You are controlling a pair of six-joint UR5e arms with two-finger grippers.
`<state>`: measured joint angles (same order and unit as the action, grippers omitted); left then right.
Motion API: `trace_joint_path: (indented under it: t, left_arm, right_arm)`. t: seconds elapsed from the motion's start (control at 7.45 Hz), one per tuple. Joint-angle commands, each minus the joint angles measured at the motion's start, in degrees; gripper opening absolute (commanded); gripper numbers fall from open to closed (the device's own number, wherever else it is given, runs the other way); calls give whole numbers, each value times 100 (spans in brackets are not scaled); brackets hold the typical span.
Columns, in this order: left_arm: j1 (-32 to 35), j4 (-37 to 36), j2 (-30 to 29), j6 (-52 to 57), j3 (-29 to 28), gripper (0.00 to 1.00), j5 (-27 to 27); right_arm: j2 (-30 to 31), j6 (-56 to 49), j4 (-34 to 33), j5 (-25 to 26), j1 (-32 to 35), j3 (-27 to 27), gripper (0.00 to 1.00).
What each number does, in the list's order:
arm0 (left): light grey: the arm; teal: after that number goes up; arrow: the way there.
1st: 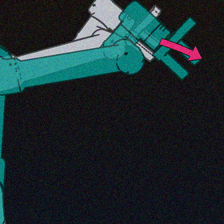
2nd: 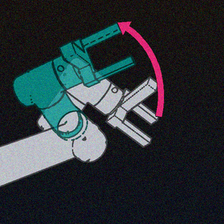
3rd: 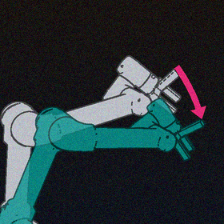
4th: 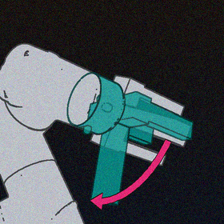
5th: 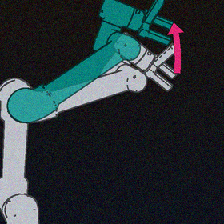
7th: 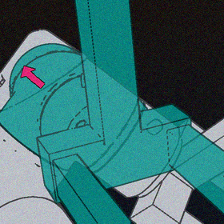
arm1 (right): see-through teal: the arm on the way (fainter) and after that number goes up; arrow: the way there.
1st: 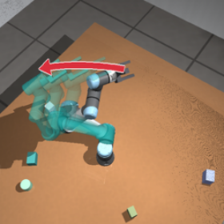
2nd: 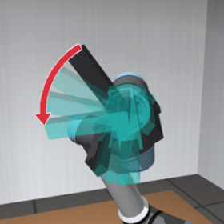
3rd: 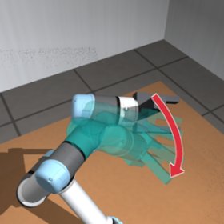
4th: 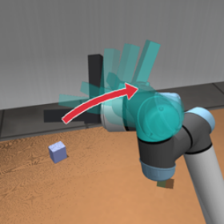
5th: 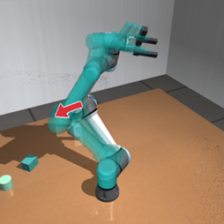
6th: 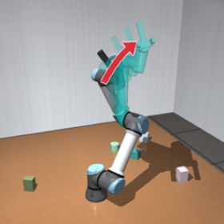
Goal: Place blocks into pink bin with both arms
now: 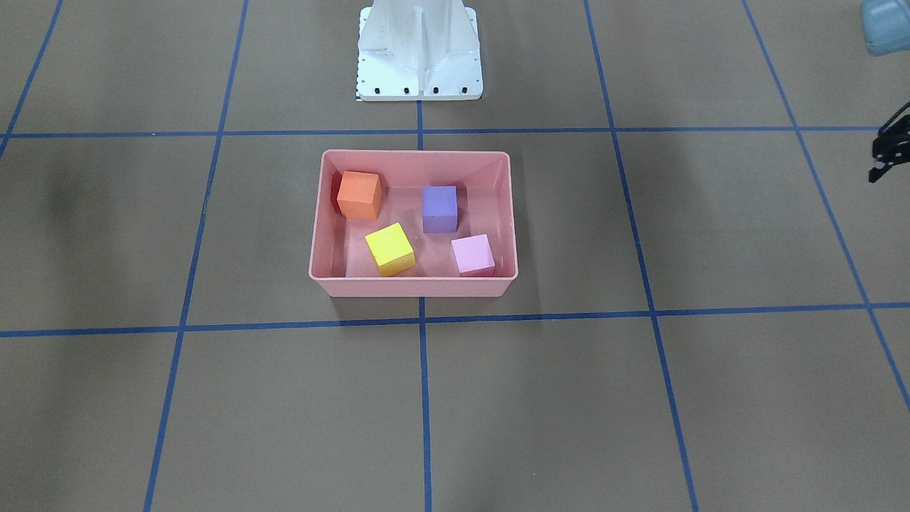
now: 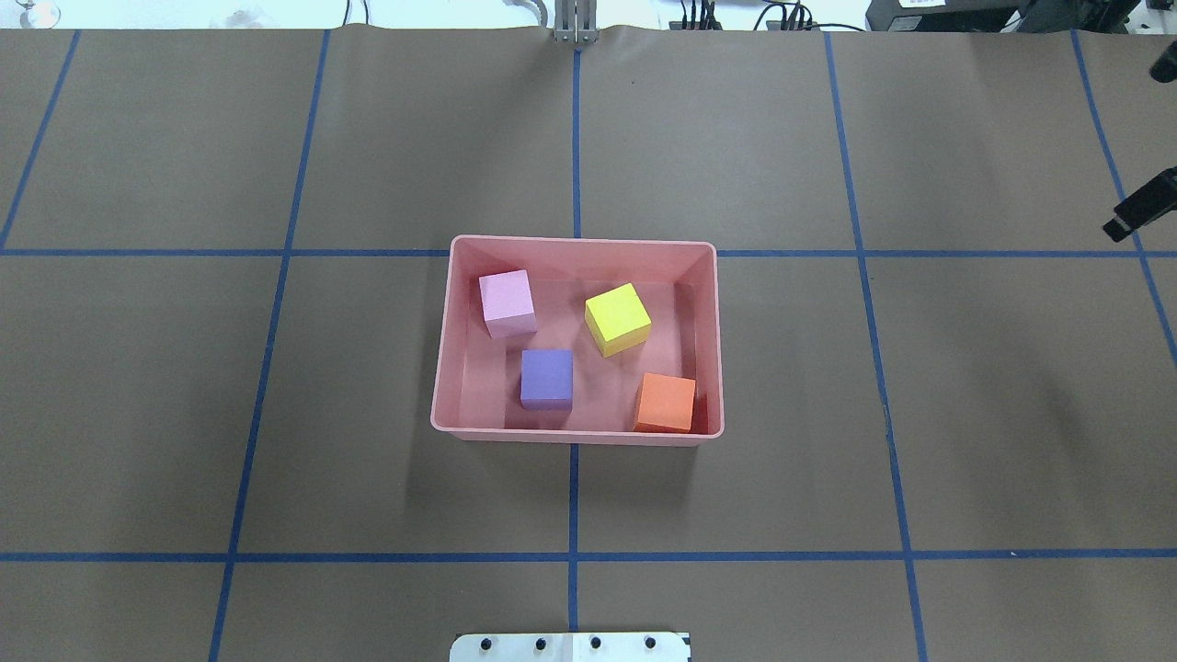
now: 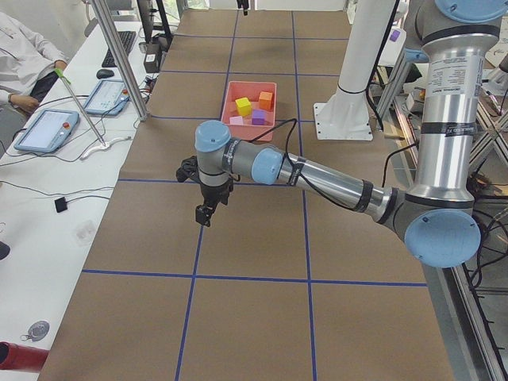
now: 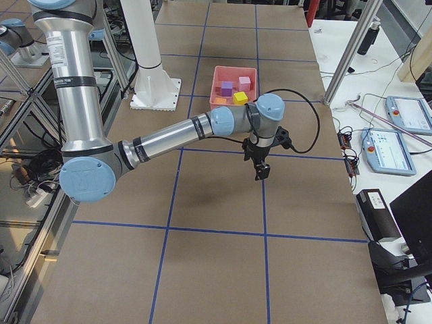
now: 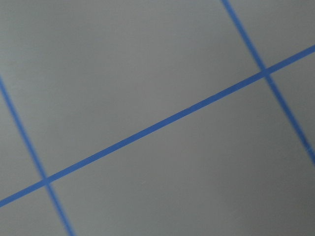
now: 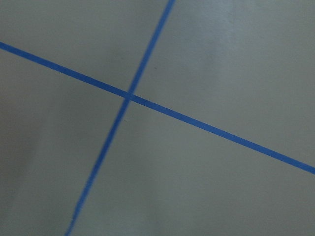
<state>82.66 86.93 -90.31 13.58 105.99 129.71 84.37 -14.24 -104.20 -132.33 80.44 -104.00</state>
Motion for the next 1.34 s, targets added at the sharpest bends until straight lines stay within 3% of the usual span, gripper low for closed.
trace_joint_path:
  t: [0.0,0.27,0.54,0.67,0.94,1.21]
  left_arm:
    - [793,-62,145,943,-586,100,54]
    - [1120,8,495,909,-693,100,2]
    - [1305,-53,488,735,-667,100,45]
    - [1305,-53,479,38,-685,100,71]
    - [1288,-53,576,-461,-711,100,658]
    - [1288,25,664,-392,-668,100,687]
  right_arm:
    - [403,-352,5,23,515,178,100]
    - [475,-308,5,32,543,187,100]
    - [475,-238,5,32,543,187,100]
    - [466,-168,5,32,543,187,100]
    - [466,-62,5,32,543,178,100]
    - [457,-26,5,32,543,178,100]
